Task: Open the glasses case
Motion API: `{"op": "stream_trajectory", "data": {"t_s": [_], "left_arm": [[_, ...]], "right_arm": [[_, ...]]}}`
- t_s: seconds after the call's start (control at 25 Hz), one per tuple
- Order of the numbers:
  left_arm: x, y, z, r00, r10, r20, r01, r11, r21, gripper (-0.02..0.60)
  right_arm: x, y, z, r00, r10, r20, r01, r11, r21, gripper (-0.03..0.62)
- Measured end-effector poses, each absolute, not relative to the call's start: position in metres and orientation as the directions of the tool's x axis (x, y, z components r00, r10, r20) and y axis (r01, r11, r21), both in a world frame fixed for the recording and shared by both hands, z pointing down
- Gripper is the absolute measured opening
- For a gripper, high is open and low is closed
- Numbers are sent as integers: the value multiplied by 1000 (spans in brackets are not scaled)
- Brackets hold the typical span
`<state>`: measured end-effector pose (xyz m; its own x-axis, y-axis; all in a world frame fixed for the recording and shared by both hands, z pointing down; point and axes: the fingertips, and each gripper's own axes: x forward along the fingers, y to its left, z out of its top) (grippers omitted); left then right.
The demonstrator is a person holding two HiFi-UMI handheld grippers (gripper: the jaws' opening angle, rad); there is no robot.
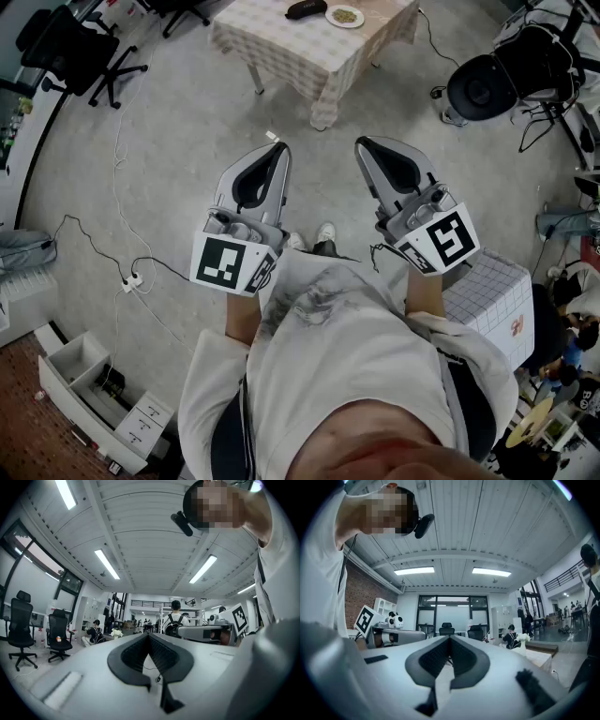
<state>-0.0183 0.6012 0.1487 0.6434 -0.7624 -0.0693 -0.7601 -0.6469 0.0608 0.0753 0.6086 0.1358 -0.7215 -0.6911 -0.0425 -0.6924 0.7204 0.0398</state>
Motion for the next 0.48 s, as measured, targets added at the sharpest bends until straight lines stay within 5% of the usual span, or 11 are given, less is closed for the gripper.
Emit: {"op": "stream_trajectory", "data": {"t_s": [0.48], "left_arm": [[-24, 596, 149, 628, -775, -73, -772, -632, 68, 3]], "right_arm": [[74, 607, 138, -724, -689, -31, -689, 721, 77, 17]]}}
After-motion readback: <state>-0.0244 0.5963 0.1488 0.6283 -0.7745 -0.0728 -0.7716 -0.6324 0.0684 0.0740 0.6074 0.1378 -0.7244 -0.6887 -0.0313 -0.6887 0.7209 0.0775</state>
